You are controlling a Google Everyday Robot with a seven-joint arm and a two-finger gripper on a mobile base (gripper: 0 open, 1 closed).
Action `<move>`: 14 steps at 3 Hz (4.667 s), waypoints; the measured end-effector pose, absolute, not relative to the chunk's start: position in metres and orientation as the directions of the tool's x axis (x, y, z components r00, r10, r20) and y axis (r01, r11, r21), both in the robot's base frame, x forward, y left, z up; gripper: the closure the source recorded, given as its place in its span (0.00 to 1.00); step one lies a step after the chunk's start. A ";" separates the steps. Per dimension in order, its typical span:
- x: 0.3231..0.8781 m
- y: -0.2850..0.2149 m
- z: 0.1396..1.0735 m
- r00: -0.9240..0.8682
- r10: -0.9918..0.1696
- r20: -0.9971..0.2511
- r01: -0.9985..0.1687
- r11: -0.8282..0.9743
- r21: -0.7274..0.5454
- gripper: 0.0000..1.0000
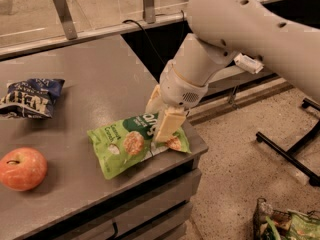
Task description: Move green rice chip bag near blue chip bag
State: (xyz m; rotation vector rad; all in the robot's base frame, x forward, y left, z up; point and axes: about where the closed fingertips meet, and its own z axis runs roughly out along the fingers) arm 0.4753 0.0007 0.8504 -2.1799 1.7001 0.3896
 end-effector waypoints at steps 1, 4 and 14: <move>0.480 -0.001 0.853 0.233 -0.883 -0.408 -0.973 -0.213 -0.093 1.00; 0.551 -0.042 0.891 0.161 -0.939 -0.305 -0.979 -0.114 -0.166 1.00; 0.687 0.027 0.951 0.441 -0.837 -0.323 -0.769 -0.168 -0.616 1.00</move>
Offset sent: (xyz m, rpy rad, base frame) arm 0.0366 -0.0264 0.0282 -0.1633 0.0270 -0.1202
